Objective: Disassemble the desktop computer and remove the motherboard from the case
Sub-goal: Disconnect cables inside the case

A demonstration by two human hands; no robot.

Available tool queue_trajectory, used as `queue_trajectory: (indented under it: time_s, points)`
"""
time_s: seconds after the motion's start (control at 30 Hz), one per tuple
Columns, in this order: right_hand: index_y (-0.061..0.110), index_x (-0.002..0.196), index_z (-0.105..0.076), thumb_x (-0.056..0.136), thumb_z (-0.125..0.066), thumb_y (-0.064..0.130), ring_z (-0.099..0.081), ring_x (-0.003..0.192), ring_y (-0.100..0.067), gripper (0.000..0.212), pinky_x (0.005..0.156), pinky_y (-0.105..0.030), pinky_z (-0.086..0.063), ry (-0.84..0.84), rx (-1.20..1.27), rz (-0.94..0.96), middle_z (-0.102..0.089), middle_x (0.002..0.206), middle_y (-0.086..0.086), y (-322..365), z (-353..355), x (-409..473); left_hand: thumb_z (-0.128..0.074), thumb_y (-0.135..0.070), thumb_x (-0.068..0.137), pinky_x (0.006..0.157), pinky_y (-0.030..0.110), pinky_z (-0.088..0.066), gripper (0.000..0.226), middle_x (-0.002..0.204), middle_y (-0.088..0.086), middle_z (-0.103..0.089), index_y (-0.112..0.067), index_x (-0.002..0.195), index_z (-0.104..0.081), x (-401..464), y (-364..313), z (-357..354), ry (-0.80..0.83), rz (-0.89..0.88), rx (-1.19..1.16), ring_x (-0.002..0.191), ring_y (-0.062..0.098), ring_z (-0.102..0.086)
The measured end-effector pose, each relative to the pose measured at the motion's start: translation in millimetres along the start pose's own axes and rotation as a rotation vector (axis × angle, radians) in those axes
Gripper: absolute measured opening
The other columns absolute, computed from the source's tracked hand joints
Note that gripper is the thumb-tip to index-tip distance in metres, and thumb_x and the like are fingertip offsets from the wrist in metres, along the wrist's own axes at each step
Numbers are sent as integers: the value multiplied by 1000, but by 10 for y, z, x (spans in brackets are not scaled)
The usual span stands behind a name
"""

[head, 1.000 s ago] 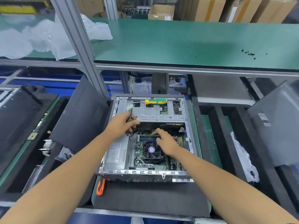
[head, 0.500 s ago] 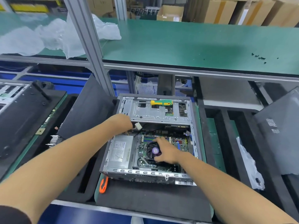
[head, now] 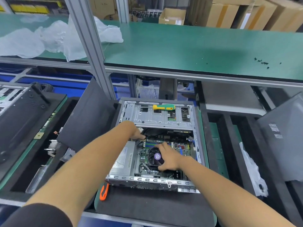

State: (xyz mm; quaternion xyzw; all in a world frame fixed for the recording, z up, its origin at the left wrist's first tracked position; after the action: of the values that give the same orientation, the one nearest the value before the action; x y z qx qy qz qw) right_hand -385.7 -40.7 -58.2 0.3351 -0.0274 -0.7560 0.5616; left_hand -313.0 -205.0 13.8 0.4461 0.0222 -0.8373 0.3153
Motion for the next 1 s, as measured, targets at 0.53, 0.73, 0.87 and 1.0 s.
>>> queue_trajectory:
  time_s: [0.53, 0.73, 0.87, 1.0]
  points:
    - [20, 163, 4, 102, -46, 36, -34, 144, -36, 80, 121, -45, -22, -179, 75, 55, -30, 162, -11, 574, 240, 255, -31, -35, 109, 123, 47, -22, 61, 165, 19, -16, -4, 159, -15, 73, -14, -248, 76, 155, -237, 151, 38, -21]
    - [11, 160, 18, 101, -44, 22, -46, 130, -38, 86, 107, -38, -32, -128, 95, 58, -46, 150, -20, 840, 149, 375, -35, -29, 107, 110, 41, -40, 46, 146, 15, -49, -8, 145, -47, -100, 4, -37, 5, -36, -360, 133, 31, -49]
    - [6, 161, -5, 99, -46, 15, -27, 149, -35, 75, 122, -46, -24, -84, 115, 132, -21, 165, -19, 1022, 145, 446, -47, -31, 96, 72, 33, -43, 22, 97, 8, -56, -14, 94, -60, -196, 48, 18, -23, -53, -506, 80, 23, -52]
    - [10, 160, -18, 98, -46, 6, -31, 147, -34, 68, 119, -45, -29, -59, 185, 147, -23, 164, -17, 1033, 163, 495, -37, -26, 105, 91, 37, -46, 35, 116, 13, -58, -7, 119, -63, -316, 98, 92, -137, -21, -433, 100, 28, -55]
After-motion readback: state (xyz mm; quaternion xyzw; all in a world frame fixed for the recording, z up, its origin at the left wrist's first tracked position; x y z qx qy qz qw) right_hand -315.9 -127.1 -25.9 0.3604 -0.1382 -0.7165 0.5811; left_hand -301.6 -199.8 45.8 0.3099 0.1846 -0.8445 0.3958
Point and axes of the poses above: each hand's wrist, its own x-axis towards the middle knuckle, its own z-axis out of the back of the hand, y = z × x, the point moved 10 cm from there along x, towards the middle knuckle
